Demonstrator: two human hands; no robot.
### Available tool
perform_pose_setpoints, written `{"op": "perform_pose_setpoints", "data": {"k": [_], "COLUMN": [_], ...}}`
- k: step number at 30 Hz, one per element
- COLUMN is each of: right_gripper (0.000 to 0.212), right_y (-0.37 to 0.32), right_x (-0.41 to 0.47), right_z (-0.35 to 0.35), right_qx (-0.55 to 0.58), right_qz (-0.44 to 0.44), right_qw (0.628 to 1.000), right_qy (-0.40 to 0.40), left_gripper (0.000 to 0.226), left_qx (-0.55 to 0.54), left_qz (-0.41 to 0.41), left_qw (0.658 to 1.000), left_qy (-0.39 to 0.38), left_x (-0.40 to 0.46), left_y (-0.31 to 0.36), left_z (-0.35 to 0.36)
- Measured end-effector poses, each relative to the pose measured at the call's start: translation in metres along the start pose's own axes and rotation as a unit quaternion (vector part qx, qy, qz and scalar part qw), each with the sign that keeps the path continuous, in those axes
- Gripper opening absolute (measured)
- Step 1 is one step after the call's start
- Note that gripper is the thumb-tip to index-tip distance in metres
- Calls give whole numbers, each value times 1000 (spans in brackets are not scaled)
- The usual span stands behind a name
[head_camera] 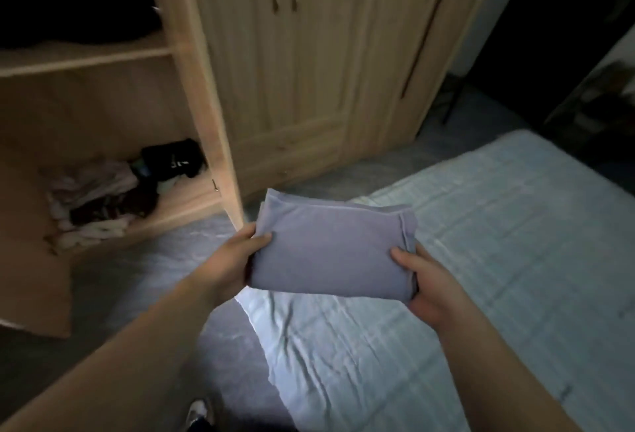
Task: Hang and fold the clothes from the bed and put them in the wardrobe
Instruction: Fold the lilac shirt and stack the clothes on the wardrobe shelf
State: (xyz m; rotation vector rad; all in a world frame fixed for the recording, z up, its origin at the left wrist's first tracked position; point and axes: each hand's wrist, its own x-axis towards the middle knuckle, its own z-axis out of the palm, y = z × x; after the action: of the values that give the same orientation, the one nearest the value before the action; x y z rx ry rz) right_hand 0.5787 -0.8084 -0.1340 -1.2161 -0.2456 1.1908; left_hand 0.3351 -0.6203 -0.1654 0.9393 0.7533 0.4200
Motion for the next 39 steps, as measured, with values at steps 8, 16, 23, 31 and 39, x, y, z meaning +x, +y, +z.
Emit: {"op": "perform_pose_setpoints", "data": {"k": [8, 16, 23, 31, 39], "right_gripper": [36, 33, 33, 33, 38], "right_y": [4, 56, 67, 70, 50], "right_x": [64, 134, 197, 317, 428], "right_z": [245, 471, 573, 648, 748], "right_qx": [-17, -13, -38, -58, -138], "right_qz": [9, 13, 29, 43, 16], "right_qw": [993, 976, 970, 958, 927], "right_qy": [-117, -215, -239, -276, -348], "left_gripper": [35, 42, 36, 36, 35], "left_qx": [-69, -62, -61, -35, 17], "left_qz": [149, 229, 243, 268, 261], "left_qw": [979, 949, 938, 916, 860], "left_qy": [124, 208, 238, 298, 438], "left_x": [-89, -144, -136, -68, -13], "left_y": [131, 227, 284, 332, 404], "left_z": [-173, -359, -446, -516, -574]}}
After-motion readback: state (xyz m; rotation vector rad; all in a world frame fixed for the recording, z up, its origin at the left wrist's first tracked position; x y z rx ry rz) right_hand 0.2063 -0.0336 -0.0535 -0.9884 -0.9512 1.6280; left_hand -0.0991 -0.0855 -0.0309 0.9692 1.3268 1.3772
